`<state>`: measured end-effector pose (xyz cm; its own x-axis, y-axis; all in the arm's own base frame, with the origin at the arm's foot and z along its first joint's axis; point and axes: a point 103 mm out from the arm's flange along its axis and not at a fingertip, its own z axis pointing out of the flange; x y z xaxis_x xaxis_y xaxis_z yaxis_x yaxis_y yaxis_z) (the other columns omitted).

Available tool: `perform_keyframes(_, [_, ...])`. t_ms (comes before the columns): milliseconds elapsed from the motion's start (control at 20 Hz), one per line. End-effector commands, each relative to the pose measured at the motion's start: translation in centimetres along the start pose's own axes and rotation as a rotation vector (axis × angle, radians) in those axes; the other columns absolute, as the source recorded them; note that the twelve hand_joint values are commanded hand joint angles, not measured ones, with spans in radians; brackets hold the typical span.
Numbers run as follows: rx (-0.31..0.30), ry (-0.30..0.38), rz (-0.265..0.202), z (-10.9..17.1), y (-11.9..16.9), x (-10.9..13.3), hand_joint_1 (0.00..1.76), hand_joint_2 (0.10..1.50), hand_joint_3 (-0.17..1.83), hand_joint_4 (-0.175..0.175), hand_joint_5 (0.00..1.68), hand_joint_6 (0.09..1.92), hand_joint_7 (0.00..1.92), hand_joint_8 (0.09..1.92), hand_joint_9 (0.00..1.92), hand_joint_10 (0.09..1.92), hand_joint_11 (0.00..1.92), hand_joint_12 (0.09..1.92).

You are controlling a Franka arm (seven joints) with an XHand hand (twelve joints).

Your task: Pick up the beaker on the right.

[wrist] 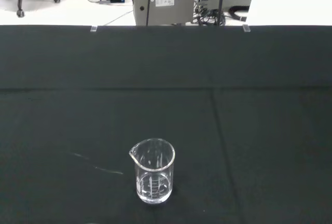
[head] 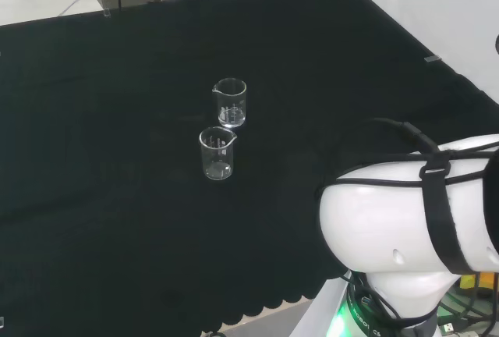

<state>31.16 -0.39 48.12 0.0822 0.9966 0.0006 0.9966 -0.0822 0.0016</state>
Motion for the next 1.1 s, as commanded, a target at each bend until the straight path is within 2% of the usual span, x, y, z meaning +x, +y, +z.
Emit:
perform_keyframes(50, [0.044,-0.015,0.061,2.9,0.9,-1.9,0.00,1.24,0.35,-0.023,0.29,0.09,0.00,0.45,0.11,0.66,0.00,1.28])
perform_keyframes(350, [0.091,0.005,0.089,7.1,3.4,-4.0,0.01,1.24,0.32,-0.027,0.30,0.09,0.01,0.47,0.13,0.66,0.00,1.30])
perform_keyframes(500, [0.101,0.062,0.085,9.9,5.7,-5.2,0.03,1.23,0.31,-0.030,0.31,0.09,0.02,0.48,0.15,0.67,0.00,1.31])
perform_keyframes(800, [0.121,0.149,0.051,15.8,11.2,-6.9,0.28,1.13,0.24,-0.038,0.33,0.09,0.09,0.54,0.26,0.71,0.00,1.37])
perform_keyframes(950, [0.144,0.196,0.049,18.6,13.2,-6.8,0.42,1.06,0.21,-0.041,0.33,0.09,0.10,0.55,0.27,0.71,0.00,1.39])
perform_keyframes(1000, [0.151,0.227,0.051,19.5,13.7,-6.7,0.45,1.04,0.21,-0.041,0.33,0.09,0.10,0.56,0.27,0.70,0.00,1.39])
perform_keyframes(1100, [0.183,0.245,0.041,21.4,14.7,-6.2,0.48,1.00,0.19,-0.042,0.33,0.09,0.09,0.56,0.26,0.70,0.00,1.40])
